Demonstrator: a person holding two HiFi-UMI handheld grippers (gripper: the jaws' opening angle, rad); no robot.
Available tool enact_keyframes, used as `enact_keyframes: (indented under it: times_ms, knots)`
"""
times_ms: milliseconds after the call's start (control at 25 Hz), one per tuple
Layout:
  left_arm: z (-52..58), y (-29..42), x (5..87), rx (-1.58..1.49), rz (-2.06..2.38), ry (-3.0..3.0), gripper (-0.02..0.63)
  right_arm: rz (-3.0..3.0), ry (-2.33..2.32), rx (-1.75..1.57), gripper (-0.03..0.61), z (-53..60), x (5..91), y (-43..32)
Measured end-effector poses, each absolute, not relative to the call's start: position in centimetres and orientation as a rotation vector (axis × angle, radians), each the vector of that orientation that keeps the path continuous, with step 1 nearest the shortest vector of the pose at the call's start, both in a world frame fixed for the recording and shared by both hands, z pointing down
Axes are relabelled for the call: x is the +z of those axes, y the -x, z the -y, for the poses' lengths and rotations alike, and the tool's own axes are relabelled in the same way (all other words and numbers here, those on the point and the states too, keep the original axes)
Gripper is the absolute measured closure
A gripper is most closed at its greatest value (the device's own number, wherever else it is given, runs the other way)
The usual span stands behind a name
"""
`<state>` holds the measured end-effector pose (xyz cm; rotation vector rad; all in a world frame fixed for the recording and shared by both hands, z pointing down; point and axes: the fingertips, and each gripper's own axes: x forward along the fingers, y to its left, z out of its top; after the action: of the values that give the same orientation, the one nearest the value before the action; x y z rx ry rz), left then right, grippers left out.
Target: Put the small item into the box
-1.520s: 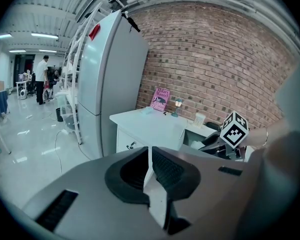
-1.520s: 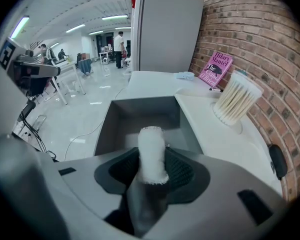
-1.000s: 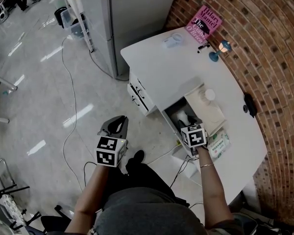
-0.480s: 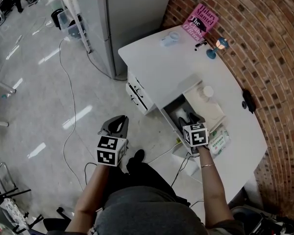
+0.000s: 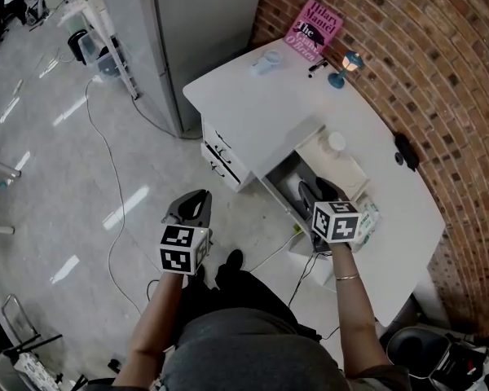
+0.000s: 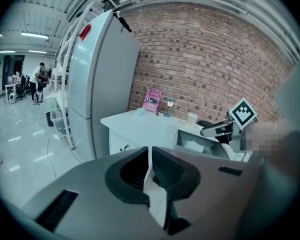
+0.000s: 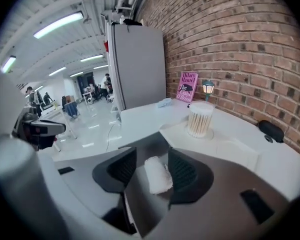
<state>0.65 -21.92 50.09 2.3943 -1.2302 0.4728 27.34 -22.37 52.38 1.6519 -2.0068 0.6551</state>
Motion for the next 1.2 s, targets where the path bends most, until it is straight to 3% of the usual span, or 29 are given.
enact_keyframes:
  times_ms: [1200]
  knots:
    - [21.6,-3.6,48.5,0.506,0.987,-2.603,0.576,1.953,-2.287,0.526,0.56,12.8,42.4,-26.7]
